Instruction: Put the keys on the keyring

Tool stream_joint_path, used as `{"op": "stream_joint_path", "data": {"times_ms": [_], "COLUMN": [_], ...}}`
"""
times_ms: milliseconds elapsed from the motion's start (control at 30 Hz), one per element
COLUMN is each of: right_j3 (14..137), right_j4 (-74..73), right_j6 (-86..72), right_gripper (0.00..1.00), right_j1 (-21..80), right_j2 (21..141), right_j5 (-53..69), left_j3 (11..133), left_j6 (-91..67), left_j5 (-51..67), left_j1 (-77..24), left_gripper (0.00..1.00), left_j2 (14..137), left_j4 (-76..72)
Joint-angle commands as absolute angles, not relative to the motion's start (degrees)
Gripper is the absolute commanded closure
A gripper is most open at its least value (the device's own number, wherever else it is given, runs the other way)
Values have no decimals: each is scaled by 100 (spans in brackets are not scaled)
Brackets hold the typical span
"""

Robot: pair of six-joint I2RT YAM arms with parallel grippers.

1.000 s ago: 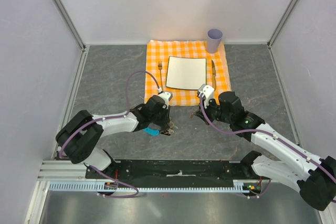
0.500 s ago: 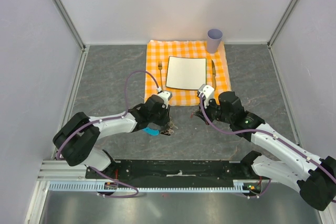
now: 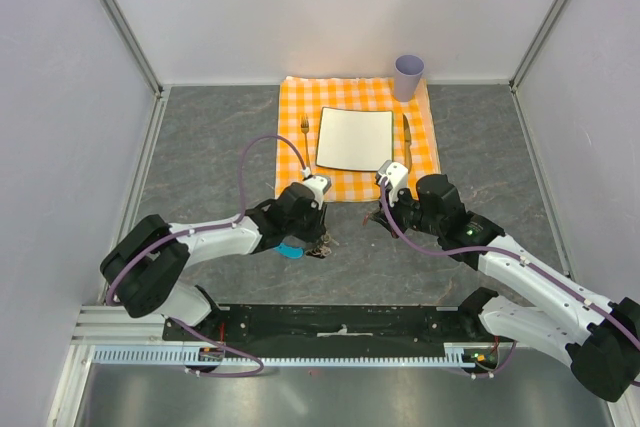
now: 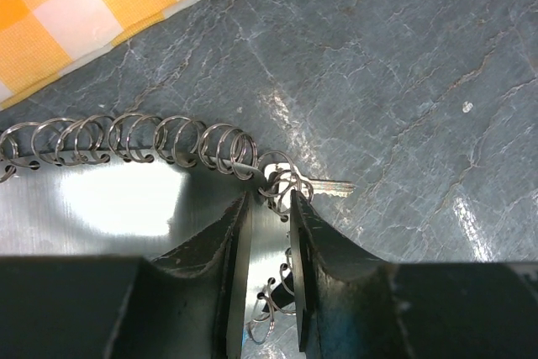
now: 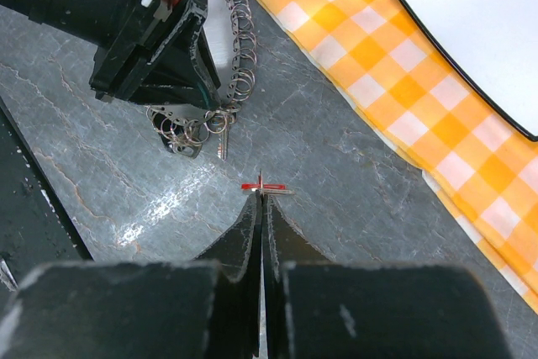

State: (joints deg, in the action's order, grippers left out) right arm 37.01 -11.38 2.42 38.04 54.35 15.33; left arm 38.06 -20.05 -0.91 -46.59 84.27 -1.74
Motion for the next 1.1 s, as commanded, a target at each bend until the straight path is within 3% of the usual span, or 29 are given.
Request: {"op": "stream_joint_path", "data": {"times_ms": [0, 1067], "right_j3": [3744, 3735], "right_j4": [-984, -967], "right_j6": [299, 281], "right_gripper": [100, 100], "right_j1": [3814, 3823], "right_j2": [5388, 5388], "right_j5": [1503, 1529], "left_j3": [3806, 3955], "left_j6": [-1819, -1705], "left_j5": [-18, -790], "left_j1": [-4729, -4896], "left_gripper": [68, 68], "left_j2": [8464, 8640], "left_j4": [-176, -369]}}
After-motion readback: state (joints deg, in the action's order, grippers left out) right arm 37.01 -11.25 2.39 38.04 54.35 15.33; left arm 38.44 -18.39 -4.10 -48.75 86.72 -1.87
